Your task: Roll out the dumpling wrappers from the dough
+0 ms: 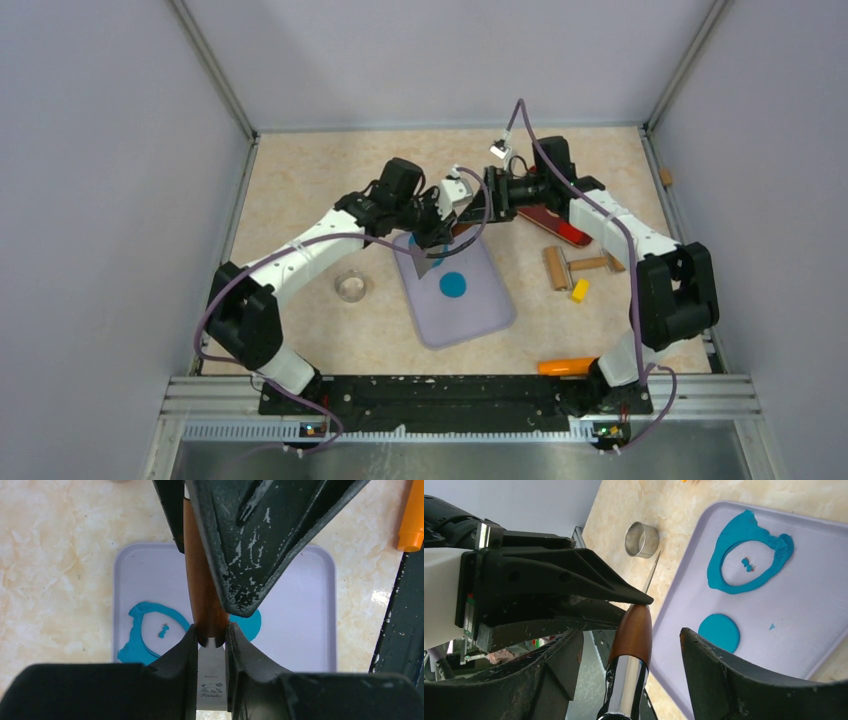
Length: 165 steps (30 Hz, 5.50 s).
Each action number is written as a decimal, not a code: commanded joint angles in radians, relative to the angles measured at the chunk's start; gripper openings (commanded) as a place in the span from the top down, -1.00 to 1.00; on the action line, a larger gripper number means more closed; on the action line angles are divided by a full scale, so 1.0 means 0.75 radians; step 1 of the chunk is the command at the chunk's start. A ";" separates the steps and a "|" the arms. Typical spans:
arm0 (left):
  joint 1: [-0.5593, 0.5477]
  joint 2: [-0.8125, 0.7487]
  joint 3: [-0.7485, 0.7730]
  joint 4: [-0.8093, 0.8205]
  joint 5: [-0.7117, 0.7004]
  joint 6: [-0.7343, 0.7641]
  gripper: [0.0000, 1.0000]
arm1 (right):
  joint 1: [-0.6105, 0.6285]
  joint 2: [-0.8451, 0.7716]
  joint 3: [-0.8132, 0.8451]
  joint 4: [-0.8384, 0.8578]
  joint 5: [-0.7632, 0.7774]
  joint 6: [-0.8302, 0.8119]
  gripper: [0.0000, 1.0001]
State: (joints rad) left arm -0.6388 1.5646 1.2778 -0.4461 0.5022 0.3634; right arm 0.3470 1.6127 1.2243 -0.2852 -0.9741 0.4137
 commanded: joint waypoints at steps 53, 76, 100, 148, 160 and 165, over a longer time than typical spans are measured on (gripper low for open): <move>0.202 -0.120 -0.163 -0.019 -0.229 -0.321 -0.48 | -0.591 -0.184 -0.523 0.079 -0.405 -0.518 1.00; 0.301 0.133 -0.249 0.002 -0.270 -0.579 -0.45 | -0.602 -0.164 -0.778 0.444 -0.252 -0.473 1.00; 0.308 0.160 -0.274 0.010 -0.265 -0.561 -0.44 | -0.634 0.127 -0.658 0.269 -0.203 -0.669 1.00; 0.338 0.131 -0.296 0.069 -0.211 -0.557 -0.44 | -0.536 0.316 -0.532 0.140 -0.160 -0.734 1.00; 0.367 0.197 -0.307 0.002 -0.465 -0.694 -0.16 | -0.501 0.207 -0.643 0.419 -0.039 -0.473 1.00; 0.369 0.221 -0.340 0.047 -0.404 -0.716 -0.13 | -0.489 0.203 -0.644 0.427 -0.018 -0.460 1.00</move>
State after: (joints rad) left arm -0.3656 1.7115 1.0470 -0.4355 0.1913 -0.1398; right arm -0.0406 1.7863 0.7589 -0.0444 -1.1904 0.0898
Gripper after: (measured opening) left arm 0.572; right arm 0.315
